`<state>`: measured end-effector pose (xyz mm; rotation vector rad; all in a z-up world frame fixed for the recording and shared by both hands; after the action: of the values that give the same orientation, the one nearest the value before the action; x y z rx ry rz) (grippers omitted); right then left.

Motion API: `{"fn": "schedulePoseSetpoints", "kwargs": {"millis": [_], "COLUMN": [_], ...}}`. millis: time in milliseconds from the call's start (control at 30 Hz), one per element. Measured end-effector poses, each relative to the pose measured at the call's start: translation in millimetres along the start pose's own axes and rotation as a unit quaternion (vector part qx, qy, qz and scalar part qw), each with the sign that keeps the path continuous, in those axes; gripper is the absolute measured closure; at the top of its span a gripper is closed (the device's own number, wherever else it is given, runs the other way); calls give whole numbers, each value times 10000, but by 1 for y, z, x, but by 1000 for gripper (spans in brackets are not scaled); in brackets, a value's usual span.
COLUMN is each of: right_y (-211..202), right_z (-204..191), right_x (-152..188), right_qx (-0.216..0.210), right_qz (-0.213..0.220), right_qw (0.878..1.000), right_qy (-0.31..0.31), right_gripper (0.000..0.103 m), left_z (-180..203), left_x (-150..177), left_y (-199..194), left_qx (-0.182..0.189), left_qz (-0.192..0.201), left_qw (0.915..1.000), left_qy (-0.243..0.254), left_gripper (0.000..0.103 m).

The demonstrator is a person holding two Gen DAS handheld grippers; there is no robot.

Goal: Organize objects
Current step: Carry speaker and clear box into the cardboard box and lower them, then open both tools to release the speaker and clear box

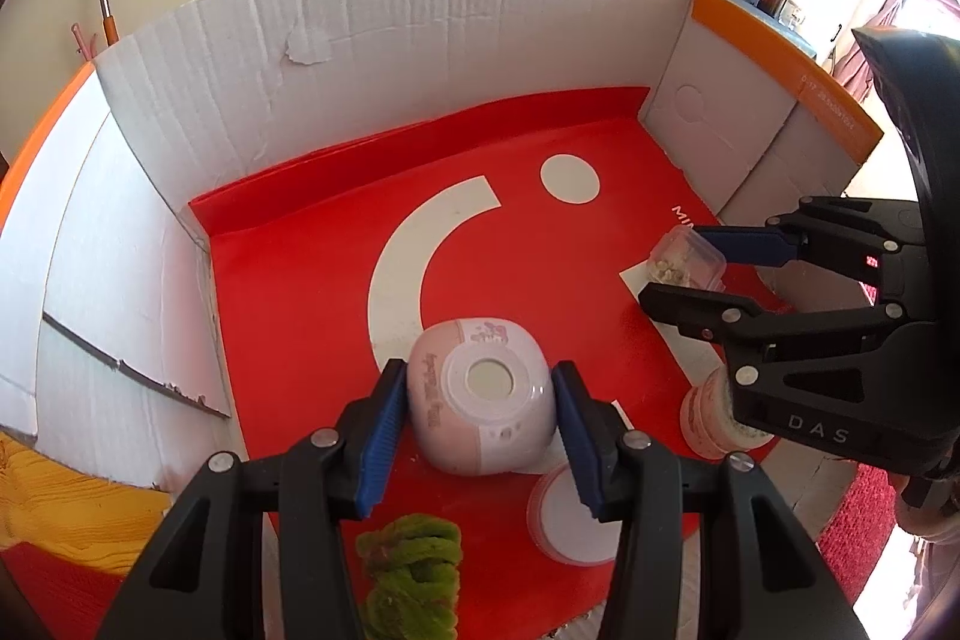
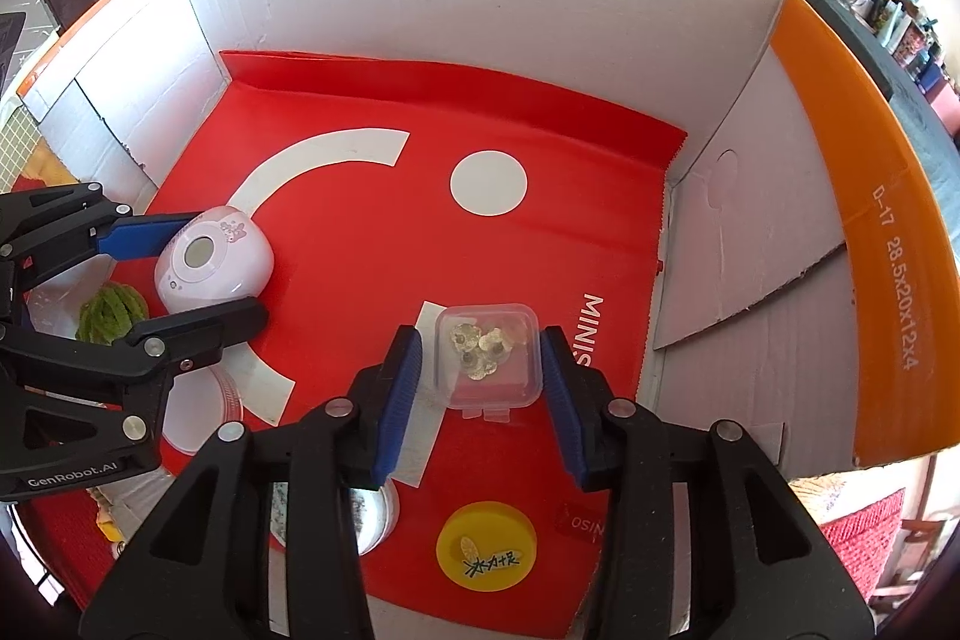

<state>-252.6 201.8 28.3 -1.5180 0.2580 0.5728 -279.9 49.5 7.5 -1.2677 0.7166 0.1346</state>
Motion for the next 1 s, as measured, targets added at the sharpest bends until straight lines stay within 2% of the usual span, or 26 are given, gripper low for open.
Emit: {"fn": "schedulePoseSetpoints", "kwargs": {"millis": [767,1000], "right_y": [-22,-35], "right_z": [-8,-10], "right_x": [13,16], "right_qx": [-56,-10], "right_qz": [46,143], "right_qw": [9999,9999], "right_qy": [82,80], "right_gripper": [62,62], "left_z": [-1,1], "left_x": [-2,-4], "left_y": [-2,-11], "left_qx": [88,46], "left_qz": [8,151], "left_qw": [9999,9998], "left_qy": [-126,-119], "left_gripper": [52,52]}}
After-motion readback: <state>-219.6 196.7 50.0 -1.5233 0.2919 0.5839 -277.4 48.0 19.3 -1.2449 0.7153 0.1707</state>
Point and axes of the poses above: each gripper's, at about its wrist camera, not at the fingertips, and y roughly the way its jaws point, z to its right, x to its underside, the point moved 4 cm from there along y, roughly the way its jaws point, and after that the axes turned 5 degrees about z, right-handed, at the moved point
